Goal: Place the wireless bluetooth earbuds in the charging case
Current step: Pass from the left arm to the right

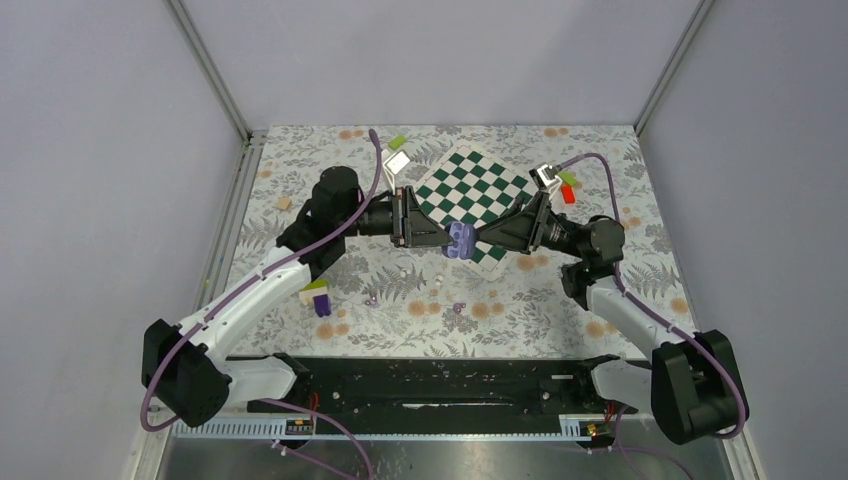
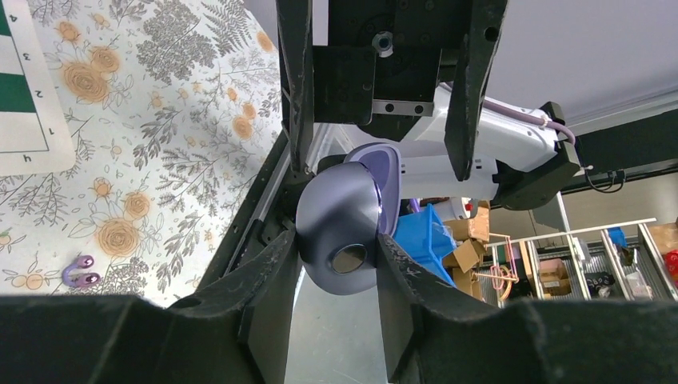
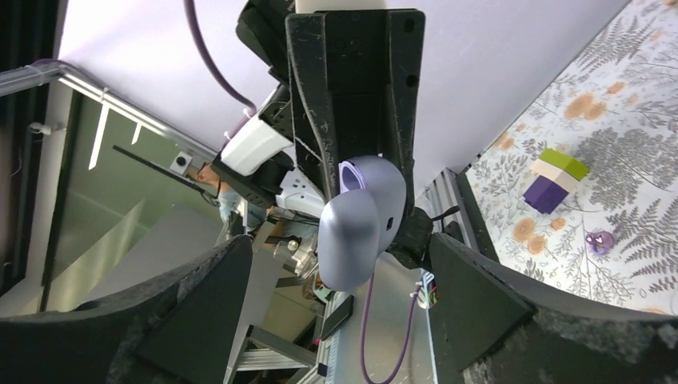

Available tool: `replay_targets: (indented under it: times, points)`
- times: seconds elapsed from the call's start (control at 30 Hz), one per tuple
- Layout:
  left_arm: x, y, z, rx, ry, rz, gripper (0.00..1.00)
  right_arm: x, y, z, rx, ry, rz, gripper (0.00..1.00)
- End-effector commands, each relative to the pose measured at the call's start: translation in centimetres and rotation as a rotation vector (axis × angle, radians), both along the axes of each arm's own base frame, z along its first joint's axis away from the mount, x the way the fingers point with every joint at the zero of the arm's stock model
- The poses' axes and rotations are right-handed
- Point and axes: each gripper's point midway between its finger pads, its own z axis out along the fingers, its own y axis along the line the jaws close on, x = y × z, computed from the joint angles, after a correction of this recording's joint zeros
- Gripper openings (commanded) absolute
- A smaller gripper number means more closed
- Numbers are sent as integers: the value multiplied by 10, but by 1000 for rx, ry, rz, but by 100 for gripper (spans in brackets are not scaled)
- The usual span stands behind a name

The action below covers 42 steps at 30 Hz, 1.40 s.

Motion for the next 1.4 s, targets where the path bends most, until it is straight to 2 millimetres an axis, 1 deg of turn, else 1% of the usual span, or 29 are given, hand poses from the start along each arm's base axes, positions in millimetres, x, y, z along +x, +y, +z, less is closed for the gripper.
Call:
replay_targets:
  times: [0.0,0.17,0.37,0.63,0.8,1.03,1.17,1.27,1.33,1.37]
  points:
    - [-7,2,26,-83,-69,-33,30,-17,-3,20,60,-92,63,88]
    - [-6,2,27,-95,-60,-32,30,-18,-3,18,61,-83,67,83]
    - [-4,1,25,-95,-49,-27,29,-19,0,13,55,-71,79,73]
    - [-4,1,23,-92,-44,-25,29,-21,13,8,50,-51,125,66]
    - [-5,2,24,-90,-48,-21,29,-17,15,6,50,-41,121,63]
    - [-4,2,21,-80,-43,-16,29,-16,16,4,52,-22,127,52]
    - [-5,2,25,-88,-49,-18,29,-17,16,6,55,-19,133,43]
    - [-4,3,26,-82,-55,-15,29,-17,16,7,52,-20,134,39]
    - [-4,3,26,-77,-55,-14,29,-17,16,8,50,-22,136,39]
    - [-4,3,26,-76,-54,-13,29,-17,16,8,50,-22,138,41]
